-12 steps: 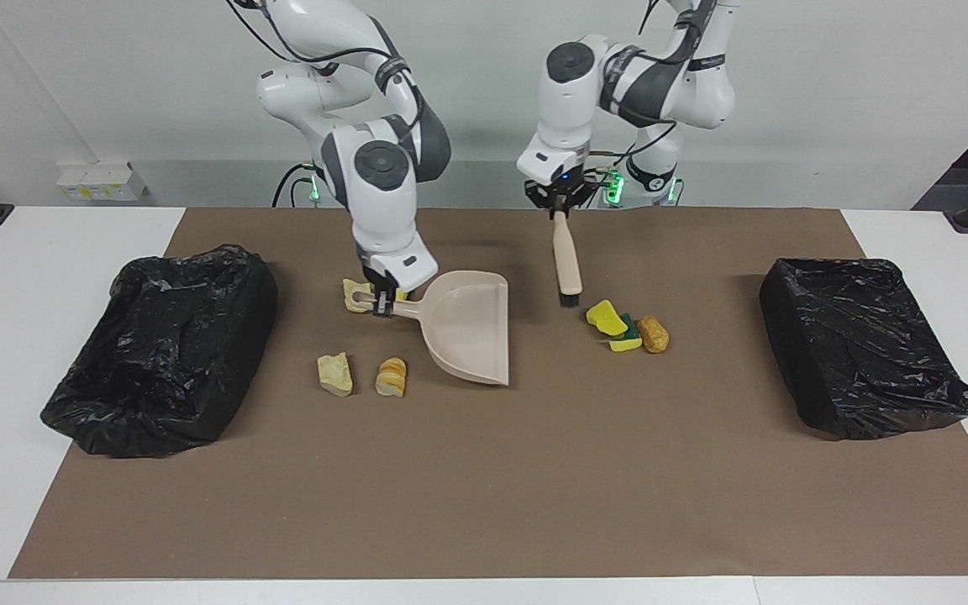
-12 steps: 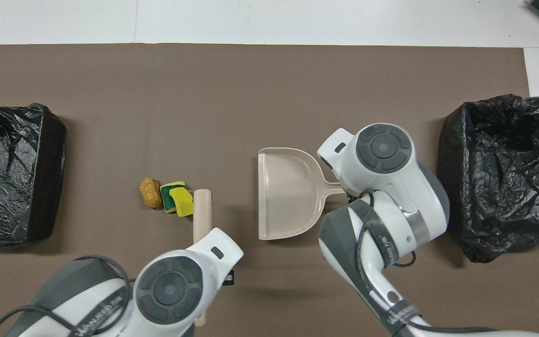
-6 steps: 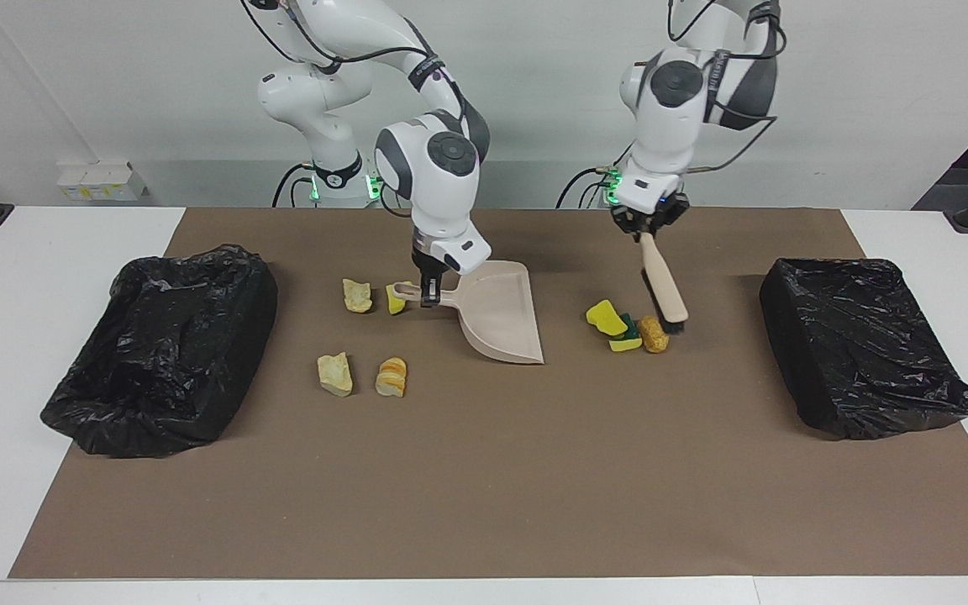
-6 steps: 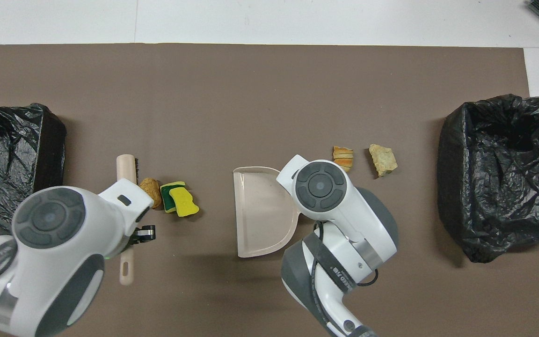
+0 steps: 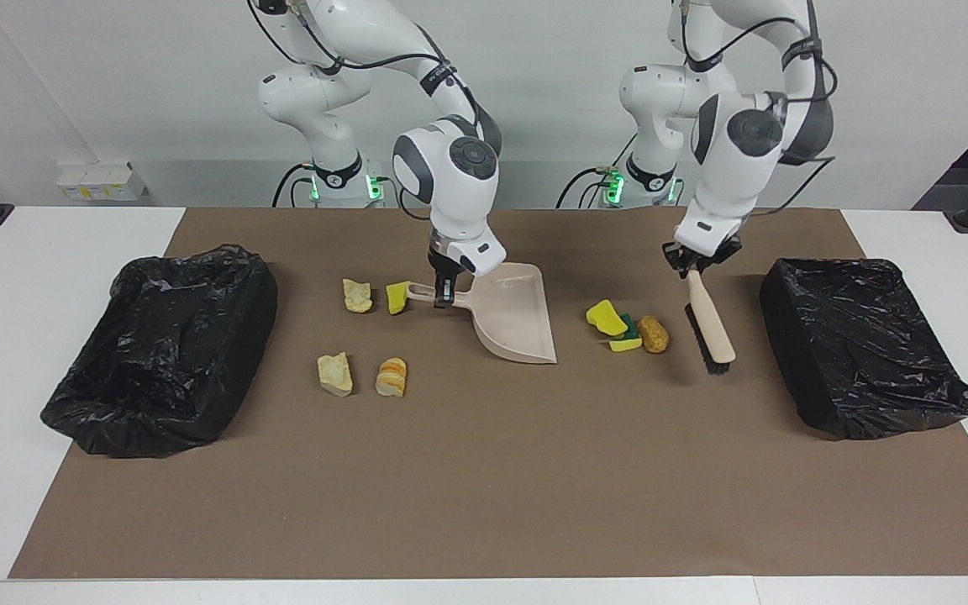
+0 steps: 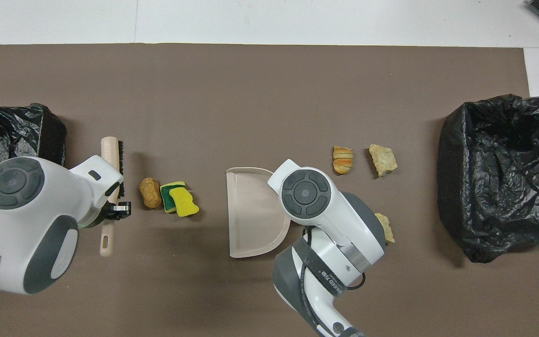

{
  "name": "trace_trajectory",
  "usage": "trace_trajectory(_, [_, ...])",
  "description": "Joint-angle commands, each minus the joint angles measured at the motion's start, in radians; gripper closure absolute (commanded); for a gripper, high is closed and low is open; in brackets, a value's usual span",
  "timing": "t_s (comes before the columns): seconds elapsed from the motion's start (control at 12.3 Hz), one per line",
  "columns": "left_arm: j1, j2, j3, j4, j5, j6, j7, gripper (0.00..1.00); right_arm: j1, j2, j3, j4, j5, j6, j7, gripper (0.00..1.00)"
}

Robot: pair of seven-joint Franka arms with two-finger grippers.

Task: Sweep and dump trash in bin
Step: 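Sweep the sponge and potato into the dustpan with the left gripper's brush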

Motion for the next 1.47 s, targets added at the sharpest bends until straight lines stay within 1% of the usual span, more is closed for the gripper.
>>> trace_trajectory(0.0, [-0.024,0.014,-0.005,-0.063,0.005,0.078,-0.006,1.0,0.005,0.014,0.001,-0.004,-0.023,0.034,0.054,1.0])
trace_trajectory(0.08, [-0.067,0.019,-0.003,-0.081,0.001,0.087,-0.018,1.0,0.005,0.015,0.001,-0.003,-0.023,0.034,0.06,1.0])
trace_trajectory(0.16, [-0.085,0.015,-0.005,-0.097,-0.01,0.089,-0.041,1.0,0.003,0.015,0.001,-0.001,-0.023,0.034,0.069,1.0])
trace_trajectory(0.33, [-0.165,-0.005,-0.005,-0.124,-0.105,0.095,-0.075,1.0,0.002,0.018,0.001,-0.001,-0.023,0.049,0.076,1.0])
trace_trajectory(0.41, [-0.206,-0.007,-0.005,-0.128,-0.151,0.102,-0.087,1.0,0.002,0.021,0.001,-0.001,-0.023,0.057,0.076,1.0])
trace_trajectory(0.65, [-0.331,-0.013,-0.006,-0.126,-0.221,0.133,-0.157,1.0,-0.005,0.033,0.001,-0.001,-0.021,0.072,0.077,1.0])
trace_trajectory(0.82, [-0.386,-0.015,-0.008,-0.122,-0.286,0.159,-0.162,1.0,-0.009,0.034,0.001,0.0,-0.021,0.075,0.091,1.0])
trace_trajectory(0.98, [-0.402,-0.013,-0.012,-0.117,-0.333,0.185,-0.161,1.0,-0.014,0.034,0.001,0.002,-0.021,0.069,0.094,1.0])
trace_trajectory(1.14, [-0.449,-0.013,-0.011,-0.112,-0.402,0.222,-0.165,1.0,-0.043,0.024,0.001,0.011,-0.02,0.06,0.08,1.0])
trace_trajectory(1.31, [-0.454,-0.015,-0.012,-0.109,-0.412,0.222,-0.171,1.0,-0.06,0.015,0.001,0.032,-0.02,0.046,0.068,1.0])
trace_trajectory(1.39, [-0.449,-0.03,-0.009,-0.108,-0.413,0.21,-0.173,1.0,-0.064,0.011,0.001,0.055,-0.018,0.02,0.05,1.0])
